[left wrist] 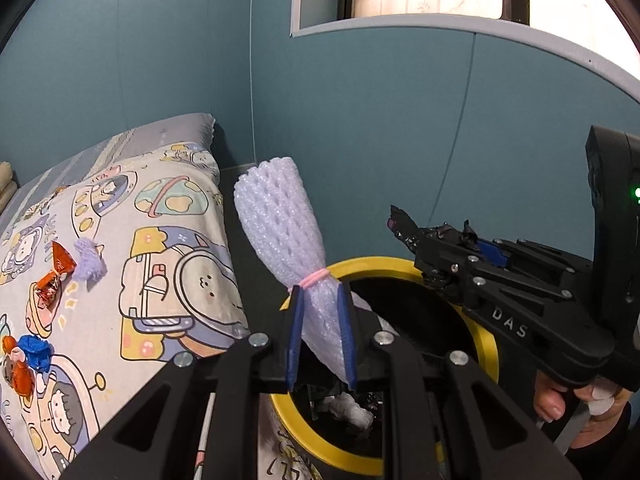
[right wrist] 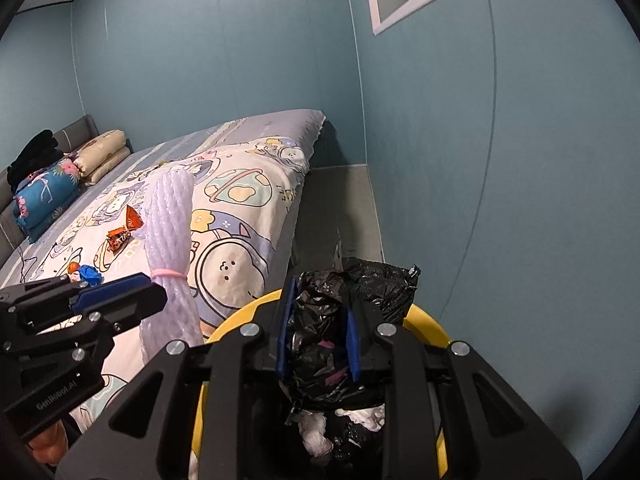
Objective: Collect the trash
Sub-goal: 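Lower both tools into the bin rim and open them to drop the items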
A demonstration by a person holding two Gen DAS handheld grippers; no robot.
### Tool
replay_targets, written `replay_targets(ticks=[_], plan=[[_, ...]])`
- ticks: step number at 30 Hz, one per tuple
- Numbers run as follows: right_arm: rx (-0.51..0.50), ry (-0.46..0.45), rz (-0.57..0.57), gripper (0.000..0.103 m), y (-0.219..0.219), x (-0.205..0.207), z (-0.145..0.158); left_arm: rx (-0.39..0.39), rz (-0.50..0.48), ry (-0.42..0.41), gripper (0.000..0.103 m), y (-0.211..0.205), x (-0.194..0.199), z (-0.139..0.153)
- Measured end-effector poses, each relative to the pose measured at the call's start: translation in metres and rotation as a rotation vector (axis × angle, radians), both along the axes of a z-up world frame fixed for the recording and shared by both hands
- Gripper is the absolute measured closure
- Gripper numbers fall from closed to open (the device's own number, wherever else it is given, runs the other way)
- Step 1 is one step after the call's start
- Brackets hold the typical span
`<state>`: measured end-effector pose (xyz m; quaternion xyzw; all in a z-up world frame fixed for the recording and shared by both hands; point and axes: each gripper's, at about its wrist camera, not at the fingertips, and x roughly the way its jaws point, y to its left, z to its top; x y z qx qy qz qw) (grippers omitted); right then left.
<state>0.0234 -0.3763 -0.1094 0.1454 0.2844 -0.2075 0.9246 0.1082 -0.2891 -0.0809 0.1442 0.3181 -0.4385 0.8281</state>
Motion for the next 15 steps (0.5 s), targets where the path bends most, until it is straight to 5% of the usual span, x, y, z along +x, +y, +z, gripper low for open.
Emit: replay_targets(ticks=[5,11,15], plan=[[0.007,0.006,-0.008,0.074,-0.003,0.001,-0.002,-0.005,0.001,0.021,0.078,0.001,0.004,-0.005],[0.015,0.004,-0.025,0.064,-0.007,0.001,-0.003,-0.02,0.028,0.051,0.051,0.008,0.01,-0.007],[0.021,-0.01,-0.035,0.059,-0.01,-0.002,-0.001,-0.03,0.047,0.064,0.048,0.014,0.016,-0.005]])
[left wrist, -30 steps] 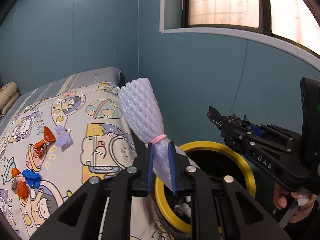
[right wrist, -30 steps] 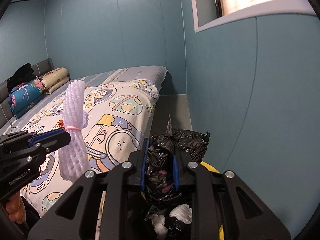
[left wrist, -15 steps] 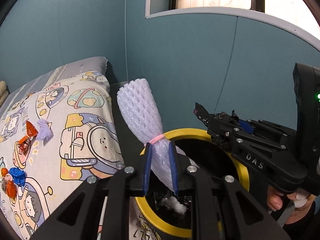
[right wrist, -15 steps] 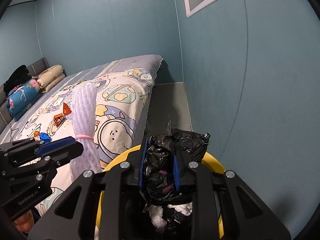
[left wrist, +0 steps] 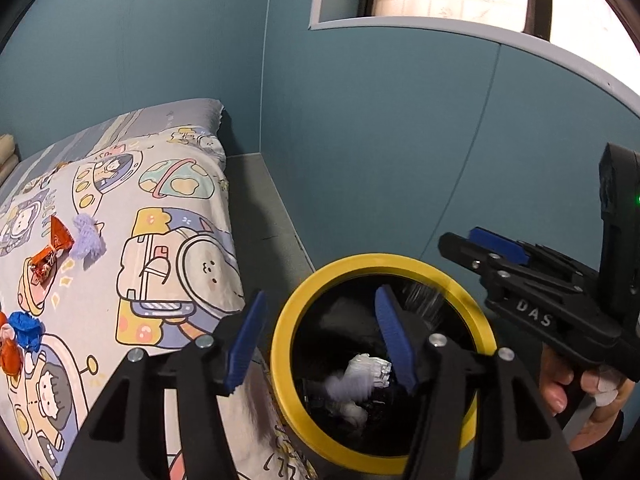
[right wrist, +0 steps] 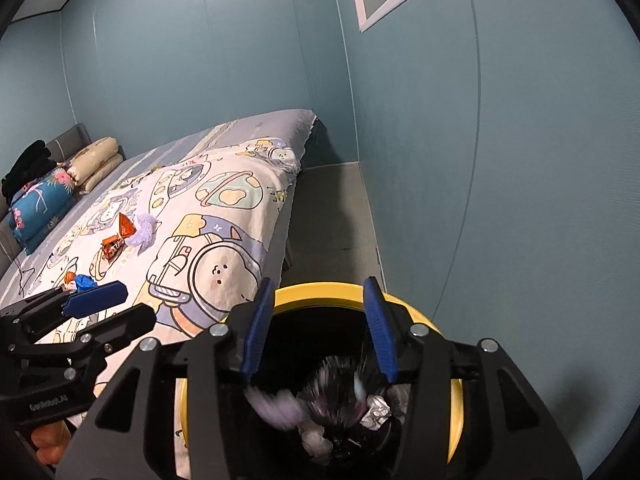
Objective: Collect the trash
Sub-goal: 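Lower both tools into the bin rim and open them to drop the items, then move both open tools back over the bed toward the remaining trash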
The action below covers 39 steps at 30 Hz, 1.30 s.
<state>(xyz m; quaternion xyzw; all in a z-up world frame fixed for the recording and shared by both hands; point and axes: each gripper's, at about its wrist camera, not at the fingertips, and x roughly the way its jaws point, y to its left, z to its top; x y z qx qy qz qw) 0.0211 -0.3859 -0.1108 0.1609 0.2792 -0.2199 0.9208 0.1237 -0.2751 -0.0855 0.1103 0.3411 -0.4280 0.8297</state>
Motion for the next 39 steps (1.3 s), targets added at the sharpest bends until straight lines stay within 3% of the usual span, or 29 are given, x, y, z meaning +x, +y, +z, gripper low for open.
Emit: replay_targets(ticks=[10,22,39], plan=[[-0.008,-0.025,0.013,0.059,0.007,0.004,0.008,-0.015,0.069,-0.019,0.048,0.023,0.019,0.011],[-0.051,-0.031,0.114,0.059,0.042,0.047,0.025,-0.039,0.198,-0.026,0.048,0.076,0.054,0.021],[-0.117,-0.076,0.341,0.058,0.133,0.148,0.053,-0.062,0.457,-0.054,0.04,0.205,0.117,0.038]])
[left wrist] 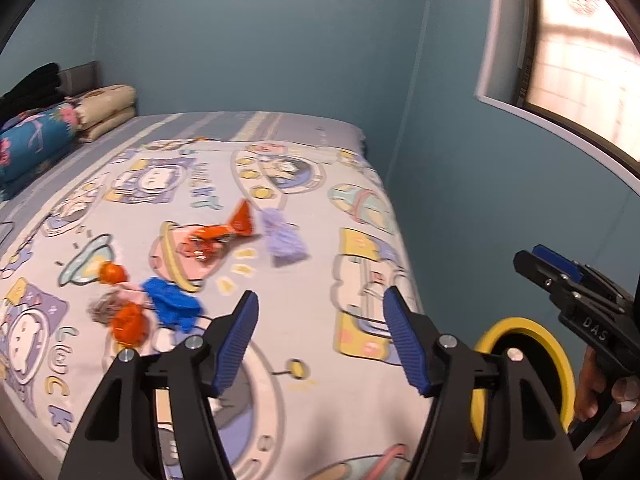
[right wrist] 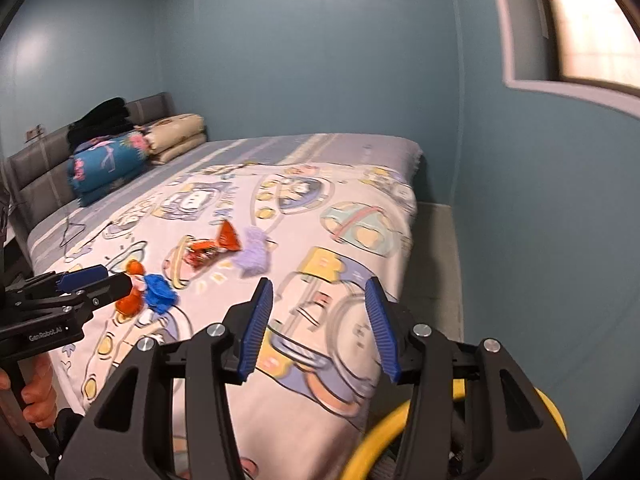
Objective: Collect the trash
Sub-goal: 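Move both open tools back over the bed toward the remaining trash, then grasp the second purple foam net with the right tool while the left tool grasps the grey cloth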
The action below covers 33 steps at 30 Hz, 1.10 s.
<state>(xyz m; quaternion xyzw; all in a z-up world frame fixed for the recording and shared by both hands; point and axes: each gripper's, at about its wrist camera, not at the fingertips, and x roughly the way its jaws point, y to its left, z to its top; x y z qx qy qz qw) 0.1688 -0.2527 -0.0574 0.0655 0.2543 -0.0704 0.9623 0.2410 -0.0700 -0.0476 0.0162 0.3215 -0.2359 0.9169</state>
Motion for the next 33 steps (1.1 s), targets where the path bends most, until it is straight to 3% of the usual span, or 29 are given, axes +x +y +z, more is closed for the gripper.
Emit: replay_targets(ticks=[14,22,33], plan=[[-0.088,-0.017,0.187,0.058,0.086,0.101,0.004,-0.032,0.206,-0.007,0.033,0.114,0.06,-0.001],[-0.101,0.033,0.215,0.058,0.111,0.161,-0.02,-0.018,0.279,0.029,0.033,0.158,0.096,-0.029],[-0.134,0.114,0.212,0.058,0.124,0.231,-0.071,-0.028,0.327,0.144,0.033,0.198,0.143,-0.087]])
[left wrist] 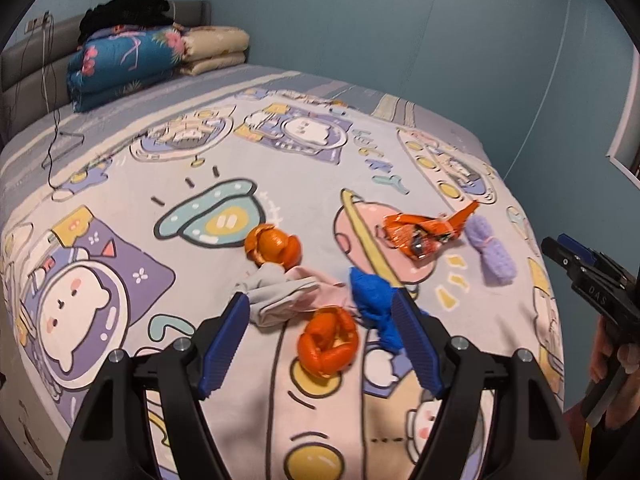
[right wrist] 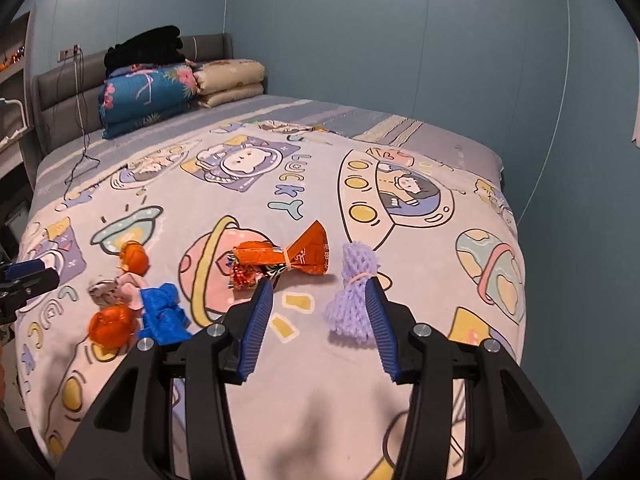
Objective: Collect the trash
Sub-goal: 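Grasp the second purple foam net with the right tool while the left tool grasps the grey cloth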
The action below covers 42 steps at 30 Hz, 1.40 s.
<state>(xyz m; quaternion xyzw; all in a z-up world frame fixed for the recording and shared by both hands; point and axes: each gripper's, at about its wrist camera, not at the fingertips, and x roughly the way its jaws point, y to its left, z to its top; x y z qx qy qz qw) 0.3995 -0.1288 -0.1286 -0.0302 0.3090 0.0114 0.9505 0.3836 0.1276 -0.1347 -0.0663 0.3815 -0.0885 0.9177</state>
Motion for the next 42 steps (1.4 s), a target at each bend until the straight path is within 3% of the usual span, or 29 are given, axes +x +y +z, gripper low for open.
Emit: replay_targets(ticks=[13,26,33,42], plan=[[-0.018,0.061,-0.049,0.057,-0.007,0.059,-0.046,-0.032,0.038,0.105,0.033,0.027,0.044,-0.051],[-0.025,0.108,-0.083,0.057,-0.016,0.089,-0.076,-0.052,0.026,0.155,0.035,0.029,0.067,-0.076],[-0.024,0.132,-0.117,0.057,-0.028,0.103,-0.084,-0.039,0.02,0.167,0.045,0.026,0.076,-0.086],[-0.053,0.188,-0.187,0.061,-0.041,0.119,-0.095,-0.002,0.049,0.177,0.071,0.033,0.084,-0.097]])
